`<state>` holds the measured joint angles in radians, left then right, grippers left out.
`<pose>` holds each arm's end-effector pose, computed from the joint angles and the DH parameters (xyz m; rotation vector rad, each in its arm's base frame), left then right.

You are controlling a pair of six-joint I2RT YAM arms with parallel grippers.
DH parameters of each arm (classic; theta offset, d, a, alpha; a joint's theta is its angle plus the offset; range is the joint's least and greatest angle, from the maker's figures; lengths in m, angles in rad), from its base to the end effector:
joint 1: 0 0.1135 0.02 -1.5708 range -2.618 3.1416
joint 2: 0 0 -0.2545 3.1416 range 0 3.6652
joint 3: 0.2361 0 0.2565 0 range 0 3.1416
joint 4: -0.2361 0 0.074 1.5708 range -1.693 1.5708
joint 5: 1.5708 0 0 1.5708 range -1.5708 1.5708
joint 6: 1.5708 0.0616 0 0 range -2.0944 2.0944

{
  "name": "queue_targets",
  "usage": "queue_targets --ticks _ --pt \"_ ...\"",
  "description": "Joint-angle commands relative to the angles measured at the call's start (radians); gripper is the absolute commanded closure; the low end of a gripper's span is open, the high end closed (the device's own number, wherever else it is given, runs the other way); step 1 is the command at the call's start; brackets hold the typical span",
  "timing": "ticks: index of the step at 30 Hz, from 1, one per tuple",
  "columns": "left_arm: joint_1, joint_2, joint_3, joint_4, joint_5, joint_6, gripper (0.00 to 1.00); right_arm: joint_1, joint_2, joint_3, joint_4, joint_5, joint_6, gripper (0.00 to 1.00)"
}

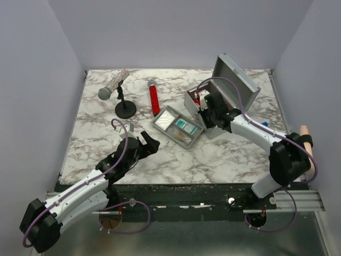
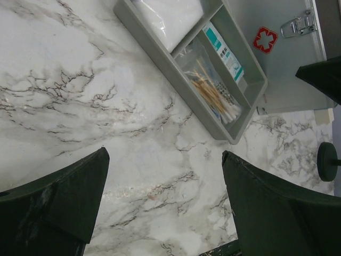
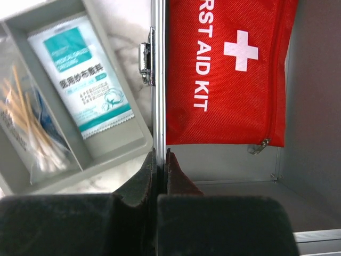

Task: Organize the medicine kit

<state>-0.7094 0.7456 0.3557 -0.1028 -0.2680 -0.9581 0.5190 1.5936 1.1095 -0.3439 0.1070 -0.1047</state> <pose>0.1654 -0.1205 0.1838 -0.4336 2.0875 -0.7487 0.3210 0.1758 0.2054 -0.6867 2.2930 0.0663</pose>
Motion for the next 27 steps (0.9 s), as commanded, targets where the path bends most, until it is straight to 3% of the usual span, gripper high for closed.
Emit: queue_targets --ticks 1,6,9,13,18,23,27 --pt "-0.007 0.006 0.009 0.003 0.013 0.009 0.02 0.078 -0.102 -0.069 -0.012 0.033 0.013 0.99" --pt "-0.007 0.001 0.020 -0.024 0.006 0.012 0.02 0.104 -0.213 -0.145 -0.017 0.052 0.074 0.97" --pt "-0.007 -0.003 0.029 -0.037 -0.007 0.012 0.02 0.104 -0.276 -0.129 -0.018 0.092 0.097 0.56" --pt "-0.007 -0.008 0.051 -0.061 -0.014 0.016 0.02 0.105 -0.342 -0.045 -0.004 0.097 0.132 0.39" --pt "-0.007 -0.037 0.060 -0.095 -0.034 0.010 0.02 0.153 -0.322 0.015 0.011 0.013 0.168 0.37" --pt "-0.005 -0.097 0.065 -0.144 -0.069 0.010 0.02 0.265 -0.152 0.045 0.029 0.031 0.155 0.48" --pt "-0.007 -0.129 0.071 -0.182 -0.085 0.010 0.02 0.291 -0.003 0.094 0.043 0.028 0.180 0.51"
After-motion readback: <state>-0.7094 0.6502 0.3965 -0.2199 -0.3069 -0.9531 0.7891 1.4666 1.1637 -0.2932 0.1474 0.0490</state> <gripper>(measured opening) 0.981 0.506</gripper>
